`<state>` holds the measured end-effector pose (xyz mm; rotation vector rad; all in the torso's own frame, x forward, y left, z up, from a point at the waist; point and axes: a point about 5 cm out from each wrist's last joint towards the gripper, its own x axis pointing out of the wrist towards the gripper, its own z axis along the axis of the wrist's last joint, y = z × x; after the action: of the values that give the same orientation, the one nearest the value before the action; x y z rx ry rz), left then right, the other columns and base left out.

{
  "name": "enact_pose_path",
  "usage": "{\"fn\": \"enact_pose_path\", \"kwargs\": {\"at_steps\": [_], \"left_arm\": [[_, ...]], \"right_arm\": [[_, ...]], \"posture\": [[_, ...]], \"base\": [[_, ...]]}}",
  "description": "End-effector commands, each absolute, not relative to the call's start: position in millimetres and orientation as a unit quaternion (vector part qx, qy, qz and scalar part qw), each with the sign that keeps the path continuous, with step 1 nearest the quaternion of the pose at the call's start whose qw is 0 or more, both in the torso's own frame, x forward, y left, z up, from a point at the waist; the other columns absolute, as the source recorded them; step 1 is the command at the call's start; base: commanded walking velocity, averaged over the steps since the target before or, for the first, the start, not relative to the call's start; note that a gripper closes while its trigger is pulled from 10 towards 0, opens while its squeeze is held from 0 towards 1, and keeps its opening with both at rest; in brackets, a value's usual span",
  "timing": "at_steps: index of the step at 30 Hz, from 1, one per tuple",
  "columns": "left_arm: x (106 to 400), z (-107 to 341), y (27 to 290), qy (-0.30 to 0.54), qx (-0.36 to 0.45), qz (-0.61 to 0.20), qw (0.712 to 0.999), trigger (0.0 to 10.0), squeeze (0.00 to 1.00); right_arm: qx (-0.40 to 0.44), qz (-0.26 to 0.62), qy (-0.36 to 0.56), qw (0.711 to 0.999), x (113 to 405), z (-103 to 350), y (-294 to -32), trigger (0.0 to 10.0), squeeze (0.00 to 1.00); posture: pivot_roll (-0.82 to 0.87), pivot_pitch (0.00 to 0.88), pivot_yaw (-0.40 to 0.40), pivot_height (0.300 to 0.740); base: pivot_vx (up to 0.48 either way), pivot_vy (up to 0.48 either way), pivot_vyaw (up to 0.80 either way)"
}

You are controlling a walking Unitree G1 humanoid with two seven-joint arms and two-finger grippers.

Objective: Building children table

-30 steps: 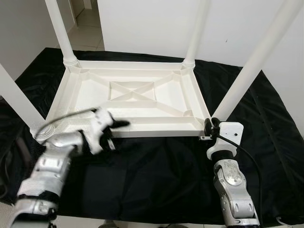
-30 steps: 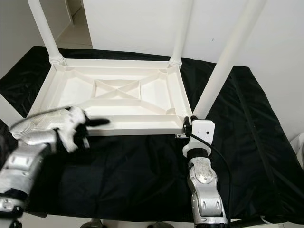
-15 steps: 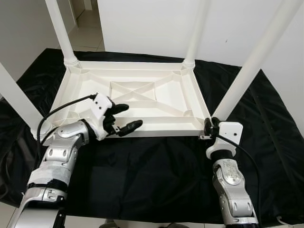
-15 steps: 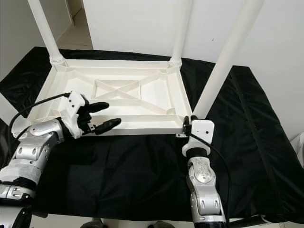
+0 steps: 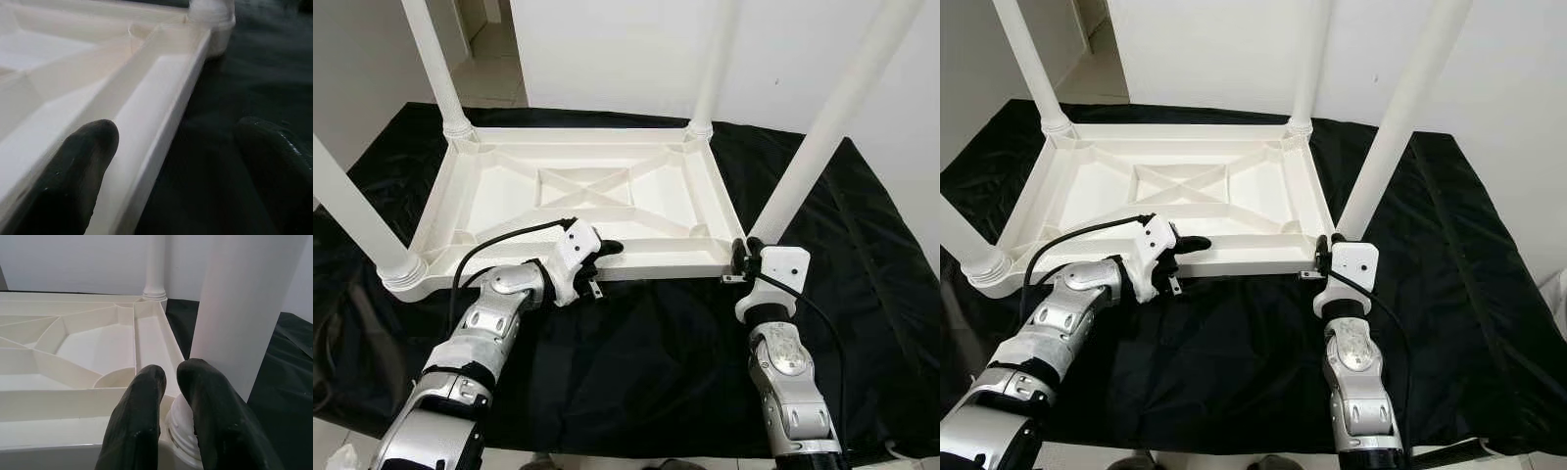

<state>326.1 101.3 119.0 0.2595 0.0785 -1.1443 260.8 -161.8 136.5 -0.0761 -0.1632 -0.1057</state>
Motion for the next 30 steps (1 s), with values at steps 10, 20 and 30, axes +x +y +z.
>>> {"fn": "enact_pose_path", "kwargs": {"at_steps": [10,20,30], "left_arm": [[358,112,105,0.086,0.194,-0.377,0.901,10.0,0.00],[361,113,103,0.127,0.170,-0.351,0.912,9.3,0.00],[361,106,104,0.147,0.147,-0.313,0.927,0.0,0.00]], "right_arm": [[-0.029,-0.044,-0.107,0.993,261,143,-158,10.0,0.00],[-0.025,-0.026,-0.094,0.995,251,135,-147,10.0,0.00],[-0.028,-0.028,-0.092,0.995,250,134,-150,10.0,0.00]], "posture": [[-0.03,0.006,0.006,0.740],[-0.04,0.023,-0.005,0.740],[-0.04,0.031,-0.009,0.740]], "base": [[0.000,0.000,0.00],[0.000,0.000,0.00],[0.000,0.000,0.00]]}}
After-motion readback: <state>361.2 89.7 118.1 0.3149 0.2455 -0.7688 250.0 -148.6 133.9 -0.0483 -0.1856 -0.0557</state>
